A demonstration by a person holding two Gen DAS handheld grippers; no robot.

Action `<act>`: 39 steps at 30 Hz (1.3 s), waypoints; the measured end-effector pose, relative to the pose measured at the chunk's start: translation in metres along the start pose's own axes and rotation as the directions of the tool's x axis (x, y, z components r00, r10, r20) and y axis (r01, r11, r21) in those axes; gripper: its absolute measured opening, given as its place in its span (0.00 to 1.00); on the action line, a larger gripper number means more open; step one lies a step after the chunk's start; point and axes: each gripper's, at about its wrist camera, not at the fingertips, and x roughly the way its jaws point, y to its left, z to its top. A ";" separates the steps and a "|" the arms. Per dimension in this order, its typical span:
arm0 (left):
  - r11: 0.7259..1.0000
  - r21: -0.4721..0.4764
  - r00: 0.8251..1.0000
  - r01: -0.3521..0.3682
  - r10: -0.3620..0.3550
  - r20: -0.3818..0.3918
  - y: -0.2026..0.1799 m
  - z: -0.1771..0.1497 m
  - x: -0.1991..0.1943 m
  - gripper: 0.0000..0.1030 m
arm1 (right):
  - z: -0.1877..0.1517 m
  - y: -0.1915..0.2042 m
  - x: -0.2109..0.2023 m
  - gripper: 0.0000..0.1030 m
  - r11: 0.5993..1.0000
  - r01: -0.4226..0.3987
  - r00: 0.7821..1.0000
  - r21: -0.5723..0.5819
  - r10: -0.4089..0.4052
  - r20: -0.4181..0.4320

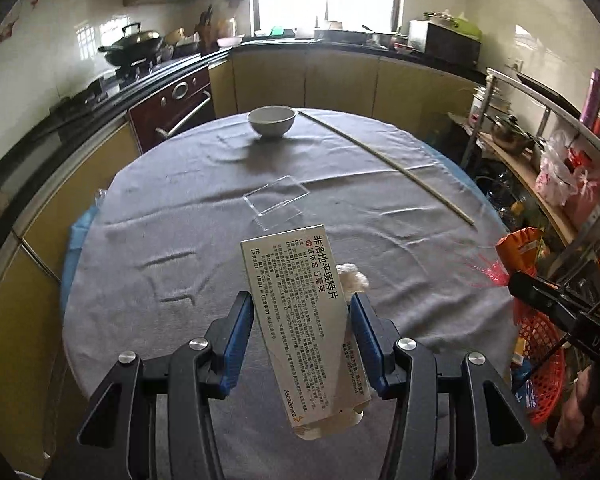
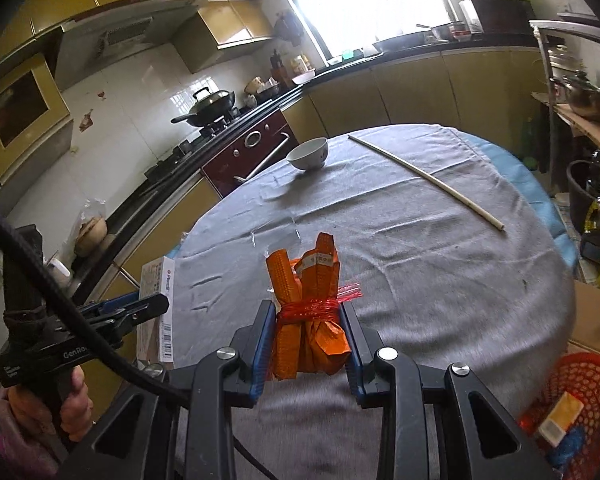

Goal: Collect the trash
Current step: 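Carry the white box and orange wrapper over to the red basket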

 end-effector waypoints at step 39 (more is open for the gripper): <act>0.982 0.185 0.995 -0.035 0.017 0.097 -0.098 -0.034 -0.061 0.50 | -0.050 -0.038 -0.118 0.33 0.999 0.005 0.986 0.050 -0.013 0.166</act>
